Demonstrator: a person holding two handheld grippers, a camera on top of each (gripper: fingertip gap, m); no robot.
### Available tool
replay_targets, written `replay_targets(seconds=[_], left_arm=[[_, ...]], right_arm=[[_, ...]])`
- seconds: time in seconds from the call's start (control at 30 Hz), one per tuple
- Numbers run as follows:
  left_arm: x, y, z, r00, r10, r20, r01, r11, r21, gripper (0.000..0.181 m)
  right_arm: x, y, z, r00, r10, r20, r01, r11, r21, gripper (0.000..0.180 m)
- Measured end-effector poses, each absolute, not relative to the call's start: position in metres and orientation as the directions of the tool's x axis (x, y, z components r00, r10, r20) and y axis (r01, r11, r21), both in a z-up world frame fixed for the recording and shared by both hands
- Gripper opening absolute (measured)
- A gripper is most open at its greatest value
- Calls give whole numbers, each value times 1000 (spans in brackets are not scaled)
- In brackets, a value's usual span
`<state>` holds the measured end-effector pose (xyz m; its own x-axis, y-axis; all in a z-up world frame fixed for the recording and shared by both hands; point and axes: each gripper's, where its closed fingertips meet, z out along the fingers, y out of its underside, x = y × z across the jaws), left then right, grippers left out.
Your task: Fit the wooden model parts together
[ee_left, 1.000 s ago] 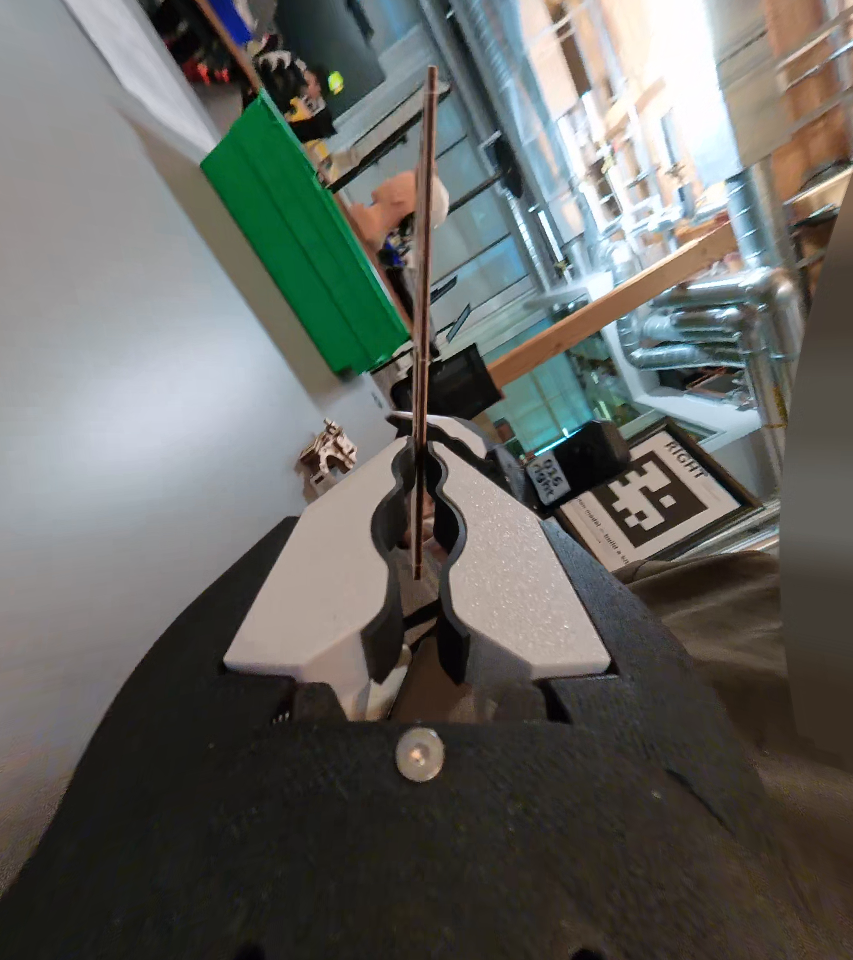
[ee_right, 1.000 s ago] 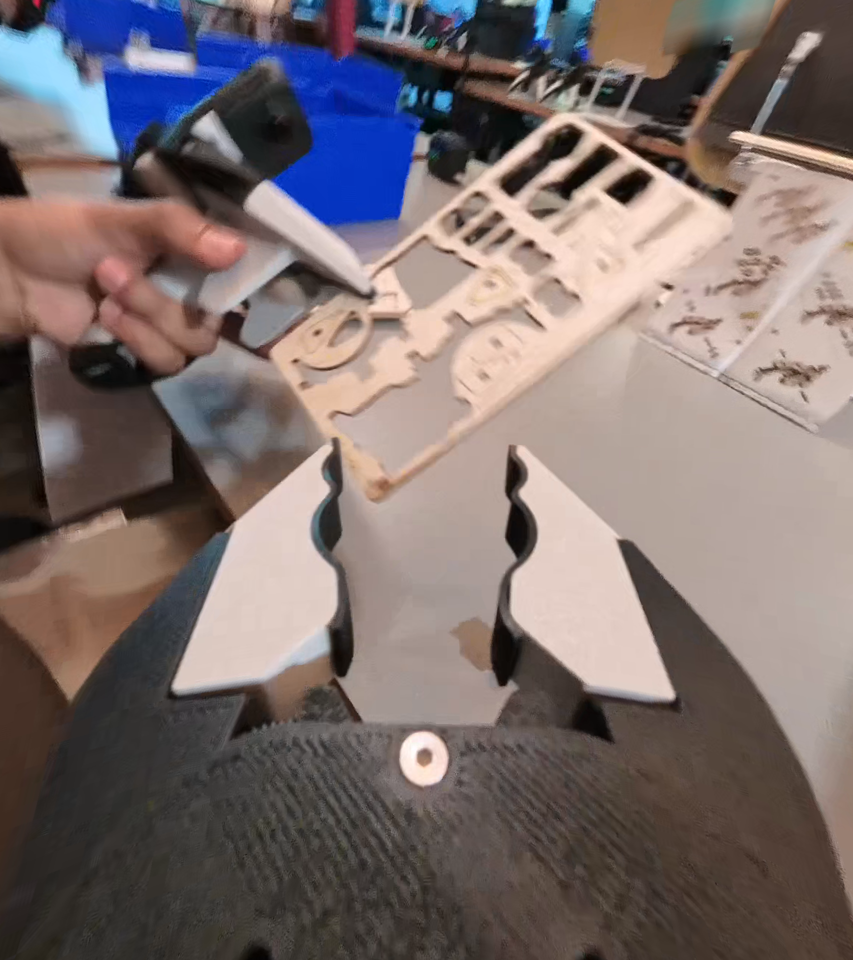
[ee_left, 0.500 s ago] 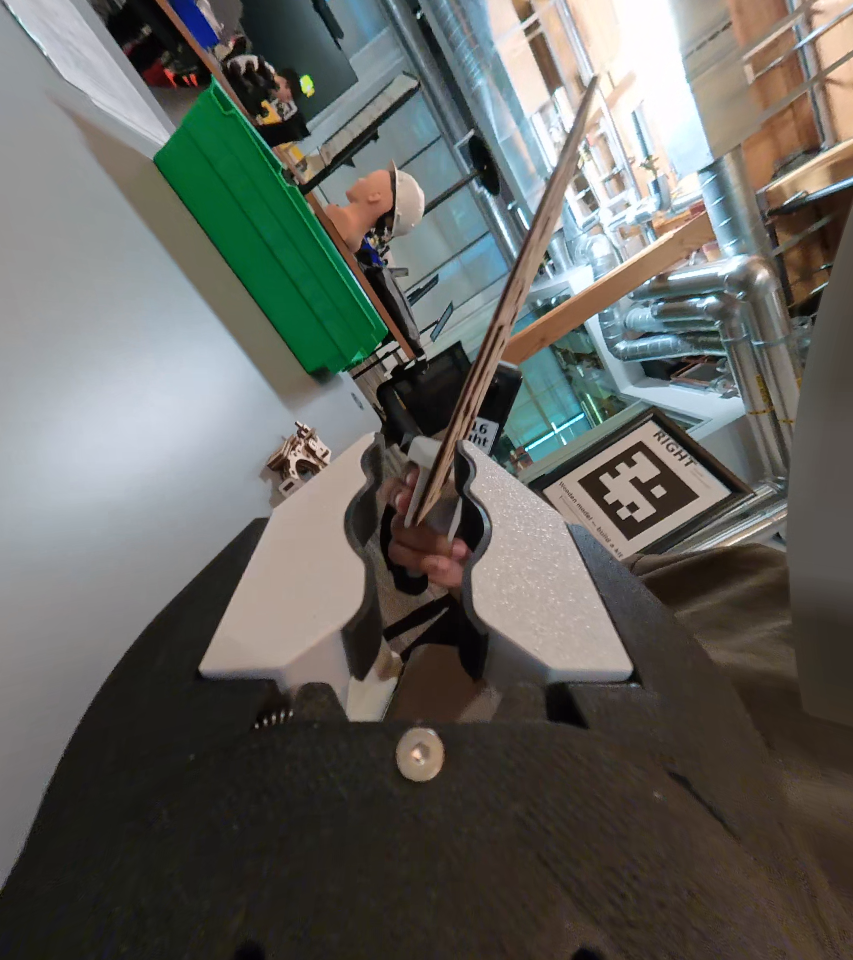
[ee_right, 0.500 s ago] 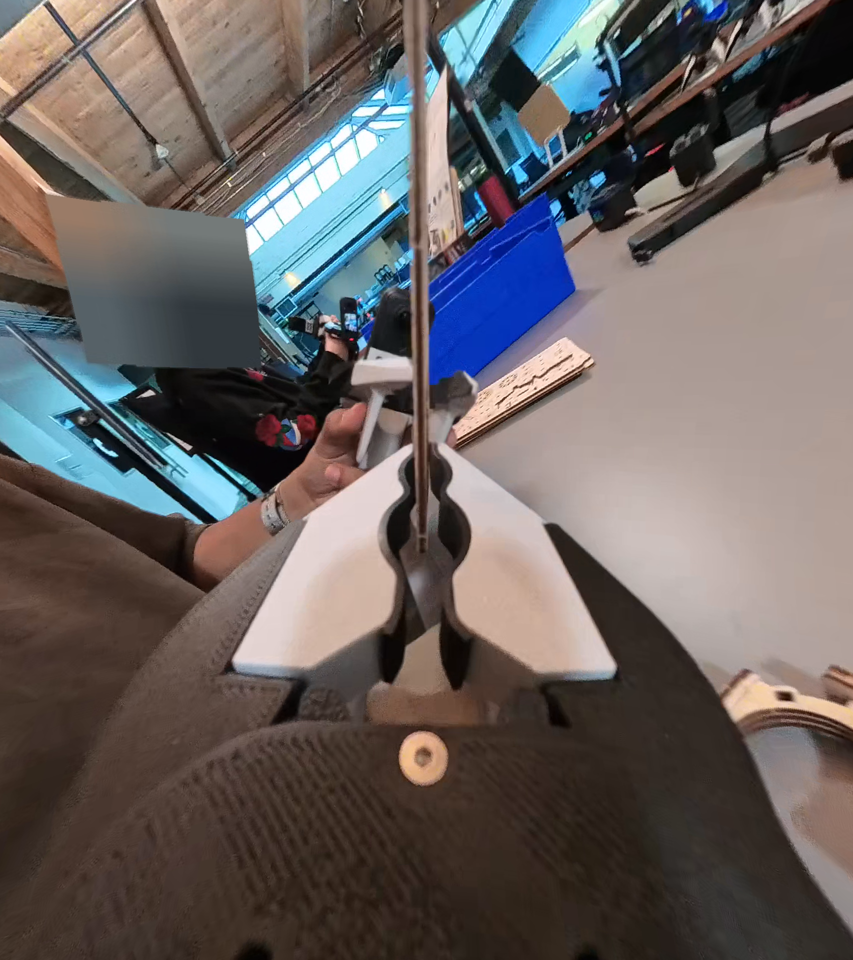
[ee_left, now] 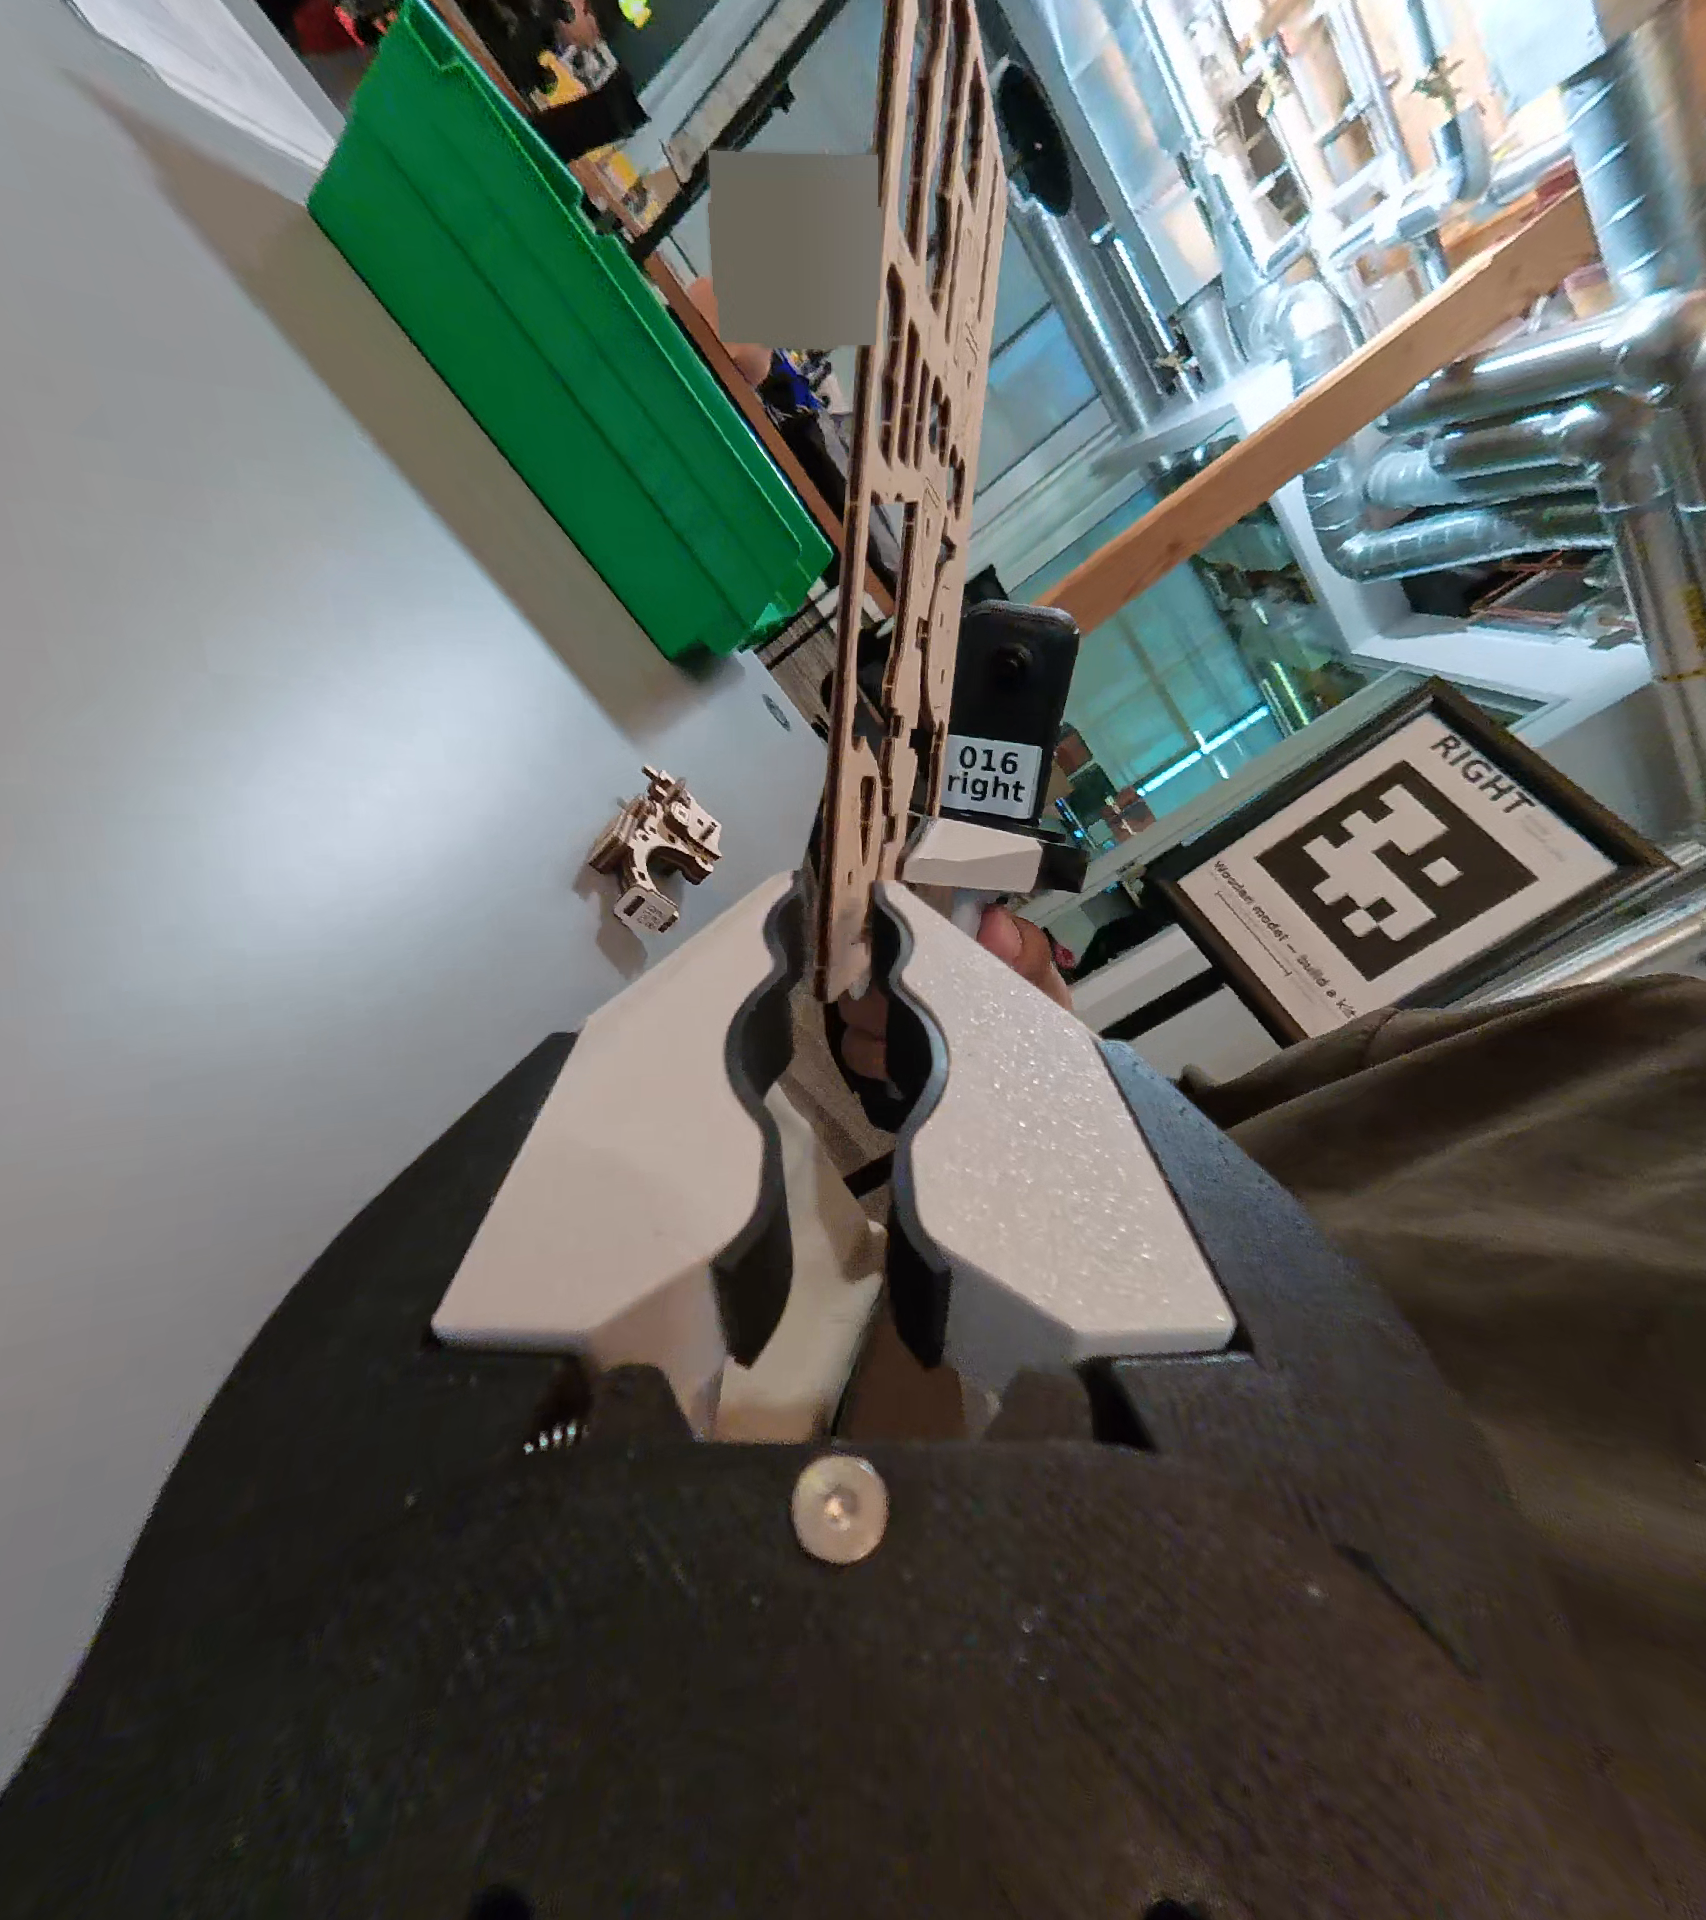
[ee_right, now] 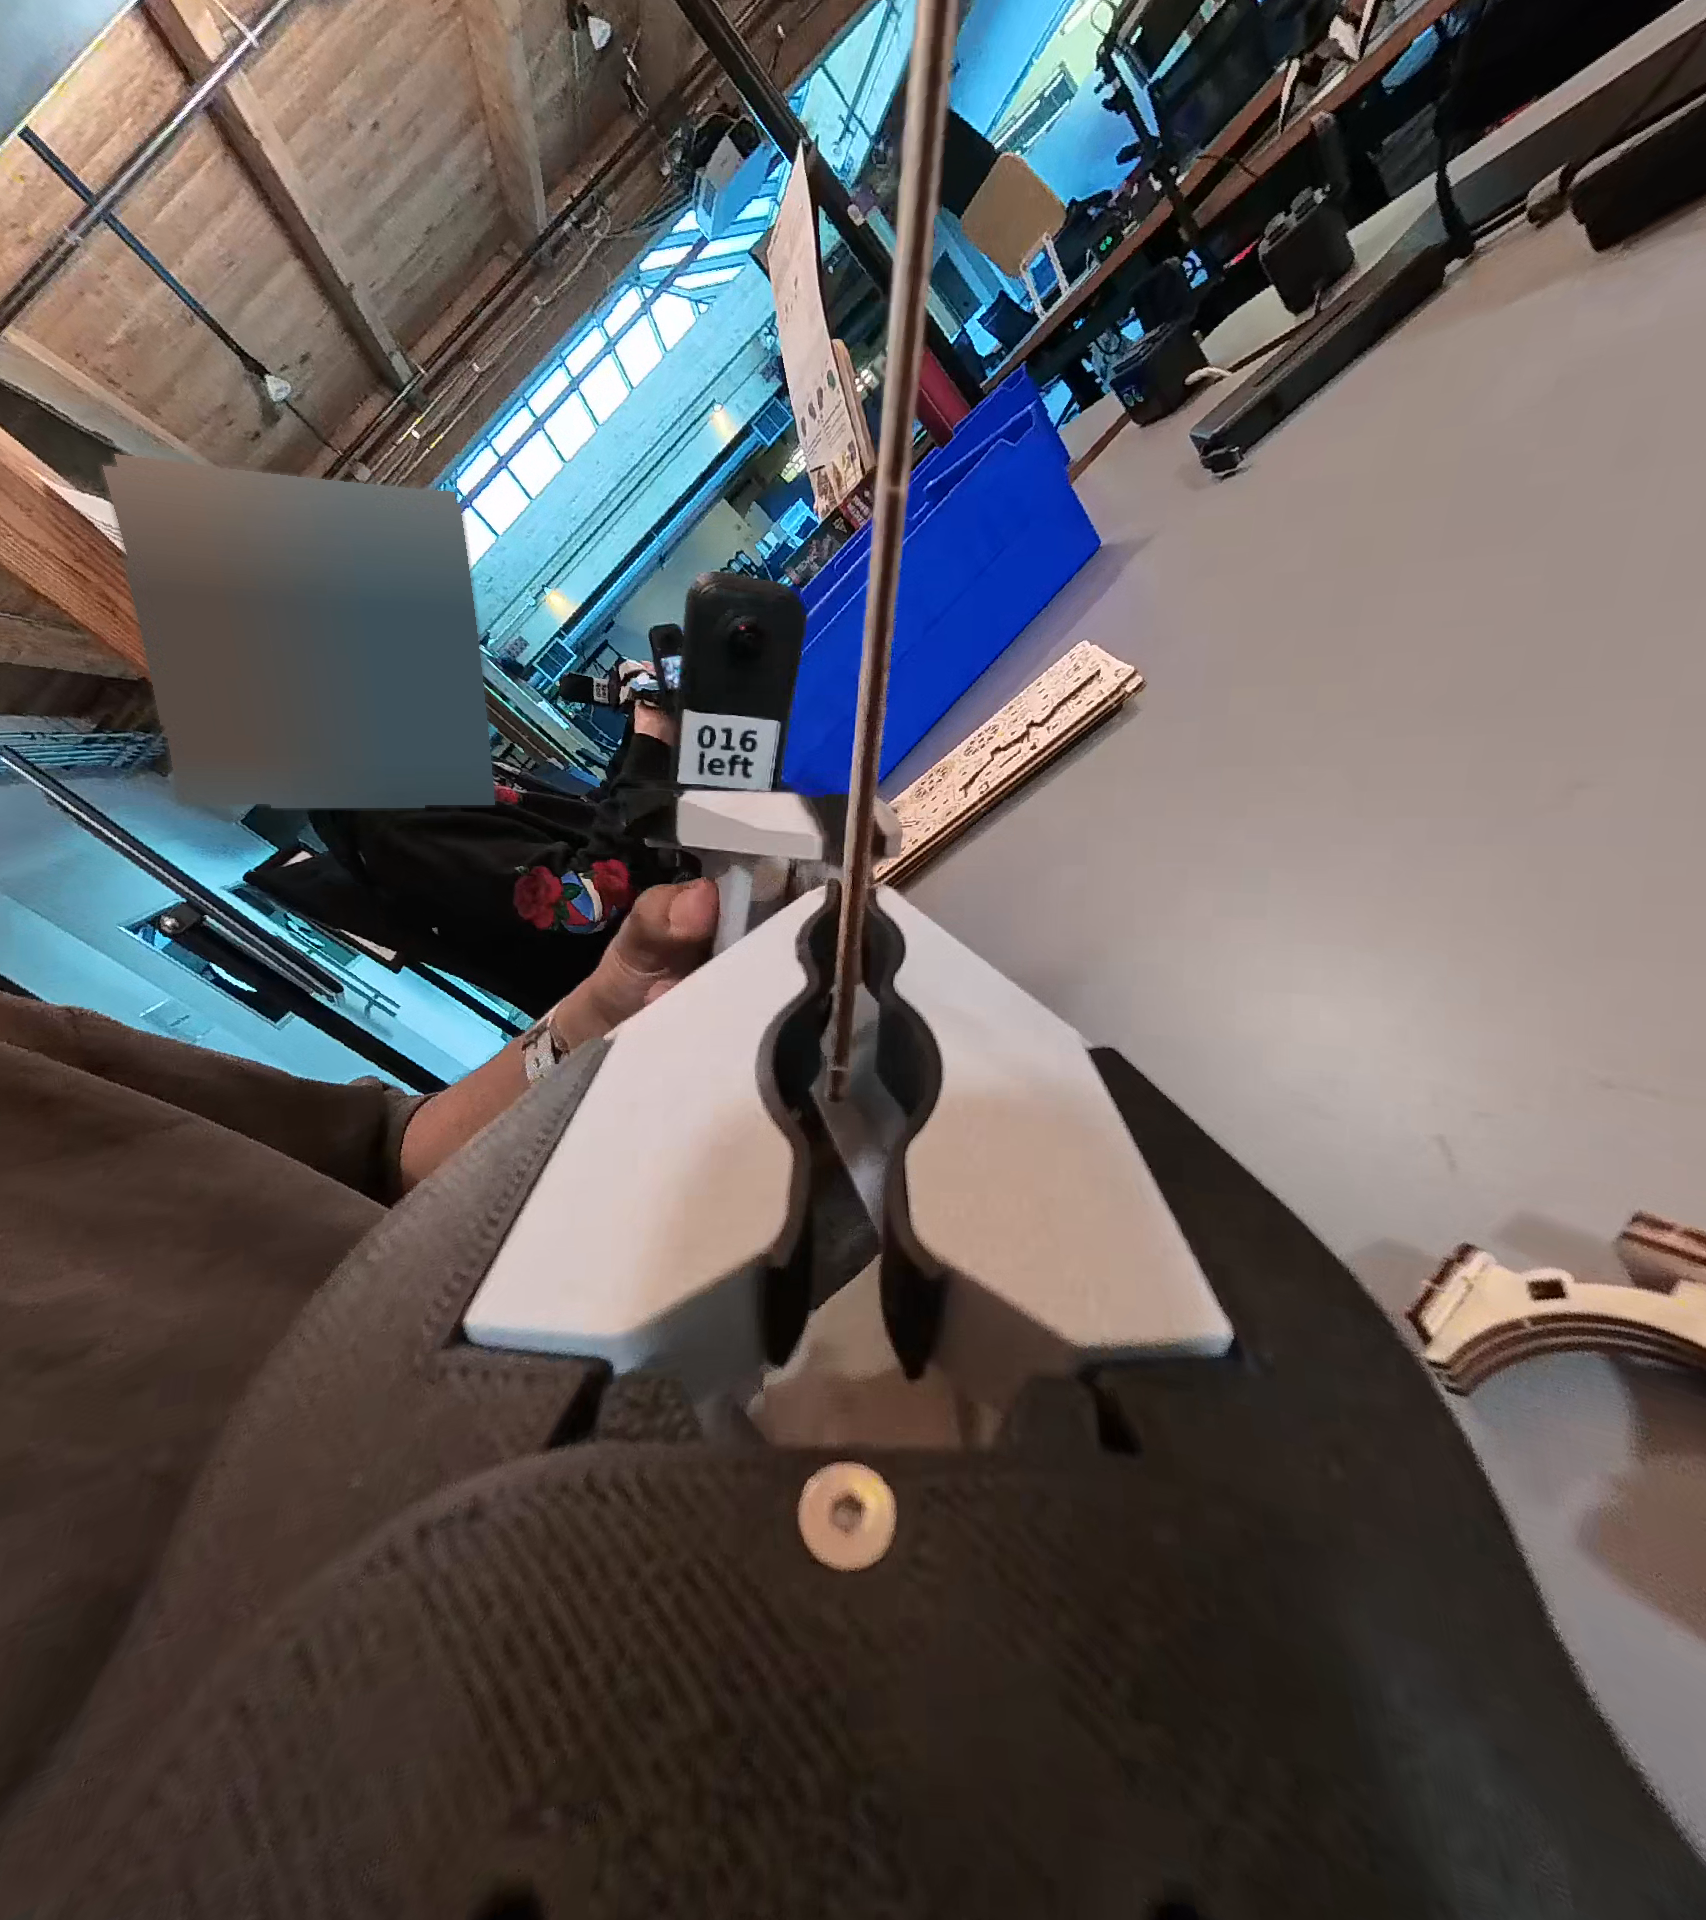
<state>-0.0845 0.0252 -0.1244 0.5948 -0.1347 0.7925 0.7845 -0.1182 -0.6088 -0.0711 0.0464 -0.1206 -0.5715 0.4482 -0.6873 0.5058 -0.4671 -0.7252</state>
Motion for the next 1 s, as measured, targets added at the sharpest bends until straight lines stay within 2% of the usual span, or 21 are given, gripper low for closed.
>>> replay_targets(seconds=[0.17,0.4,0.53,0.67,1.0], left_arm=[[-89,26,-129,670,-73,739,730,-119,-673,4],[-90,24,-135,680,-55,731,718,-152,-679,4],[-91,19,-141,710,-38,703,688,-179,-704,5],[-92,17,-142,740,-38,672,656,-178,-733,6],[-92,16,-141,725,-51,687,672,-166,-722,5]], right_arm=[[-73,45,-126,-566,470,-677,514,-441,-736,2],[-73,44,-132,-612,610,-503,440,-267,-858,2],[-74,39,-136,-596,596,-539,473,-282,-835,2],[-74,36,-136,-606,623,-494,448,-246,-859,2],[-72,34,-133,-613,606,-507,448,-262,-855,2]])
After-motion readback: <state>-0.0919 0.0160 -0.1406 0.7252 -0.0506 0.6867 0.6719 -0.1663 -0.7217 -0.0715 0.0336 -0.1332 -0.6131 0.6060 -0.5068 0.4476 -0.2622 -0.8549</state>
